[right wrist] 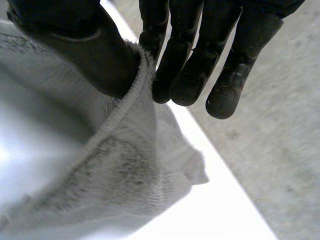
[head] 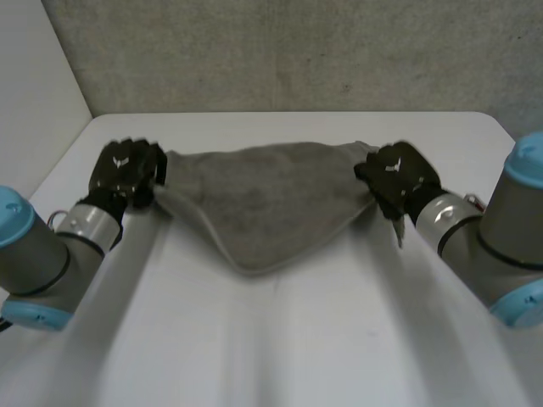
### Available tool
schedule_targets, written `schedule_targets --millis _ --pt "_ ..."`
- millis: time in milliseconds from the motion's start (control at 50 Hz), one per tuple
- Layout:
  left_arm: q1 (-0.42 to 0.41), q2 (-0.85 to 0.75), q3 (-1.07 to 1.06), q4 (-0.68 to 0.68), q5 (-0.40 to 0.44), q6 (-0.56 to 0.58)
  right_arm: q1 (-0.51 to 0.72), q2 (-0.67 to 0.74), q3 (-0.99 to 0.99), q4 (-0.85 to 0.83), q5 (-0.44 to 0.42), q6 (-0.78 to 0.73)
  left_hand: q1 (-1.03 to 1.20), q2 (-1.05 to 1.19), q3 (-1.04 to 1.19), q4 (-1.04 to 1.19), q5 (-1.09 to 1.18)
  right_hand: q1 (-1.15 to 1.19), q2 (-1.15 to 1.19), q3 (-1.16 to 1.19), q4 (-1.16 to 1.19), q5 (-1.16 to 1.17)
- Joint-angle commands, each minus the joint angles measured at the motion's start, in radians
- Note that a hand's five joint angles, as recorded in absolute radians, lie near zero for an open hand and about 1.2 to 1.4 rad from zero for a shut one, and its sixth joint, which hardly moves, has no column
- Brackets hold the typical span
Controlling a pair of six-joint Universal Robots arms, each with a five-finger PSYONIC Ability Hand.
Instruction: Fold the towel.
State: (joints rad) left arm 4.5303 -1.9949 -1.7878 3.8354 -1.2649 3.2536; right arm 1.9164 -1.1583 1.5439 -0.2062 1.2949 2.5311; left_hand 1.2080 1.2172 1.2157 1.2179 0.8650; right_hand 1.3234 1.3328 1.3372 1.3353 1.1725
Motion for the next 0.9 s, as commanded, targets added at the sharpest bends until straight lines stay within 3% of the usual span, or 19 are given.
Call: schedule_targets --millis 20,140,220,260,300,600,700,800,900 --pt "0.056 -0.012 -0.033 -0.115 -0.001 0.146 0.003 0.017 0.036 -0.007 0.004 0.003 0.062 0.053 0.055 0.053 0.231 0.073 0.063 0.059 0.061 0.049" --pt "0.053 0.036 -0.033 -0.305 0.001 0.186 -0.007 -0.02 0.071 0.016 0.023 0.003 -0.462 -0.471 -0.47 -0.472 -0.294 0.073 0.063 0.059 0.061 0.049" --pt "0.044 0.068 -0.033 -0.39 0.001 0.187 -0.008 -0.041 0.107 0.047 0.023 0.0 -0.622 -0.631 -0.629 -0.632 -0.453 0.073 0.063 0.059 0.061 0.049" --pt "0.041 0.091 -0.033 -0.466 0.002 0.187 -0.008 -0.053 0.143 0.059 0.02 0.003 -0.756 -0.765 -0.764 -0.766 -0.588 -0.136 -0.146 -0.15 -0.148 -0.16" --pt "0.041 0.113 -0.027 -0.522 0.004 0.187 -0.008 -0.061 0.182 0.059 0.015 0.003 -0.803 -0.813 -0.811 -0.813 -0.635 -0.179 -0.188 -0.192 -0.19 -0.202" --pt "0.021 0.113 0.176 -0.566 -0.001 0.186 -0.011 -0.047 0.232 0.03 0.007 0.005 -0.739 -0.748 -0.747 -0.749 -0.571 -0.179 -0.188 -0.192 -0.19 -0.202" --pt "0.013 -0.007 0.343 -0.683 -0.004 0.186 -0.011 -0.046 0.239 0.028 0.006 0.005 -0.657 -0.666 -0.665 -0.667 -0.488 -0.176 -0.185 -0.189 -0.188 -0.199" --pt "0.007 -0.189 0.611 -0.969 -0.013 0.202 -0.011 -0.044 0.243 0.024 0.006 0.003 -0.54 -0.549 -0.547 -0.549 -0.371 -0.176 -0.185 -0.189 -0.188 -0.199" --pt "0.007 -0.274 0.718 -1.14 -0.036 0.23 -0.016 -0.044 0.246 0.019 0.006 -0.002 -0.516 -0.525 -0.524 -0.526 -0.347 -0.176 -0.185 -0.189 -0.188 -0.199"
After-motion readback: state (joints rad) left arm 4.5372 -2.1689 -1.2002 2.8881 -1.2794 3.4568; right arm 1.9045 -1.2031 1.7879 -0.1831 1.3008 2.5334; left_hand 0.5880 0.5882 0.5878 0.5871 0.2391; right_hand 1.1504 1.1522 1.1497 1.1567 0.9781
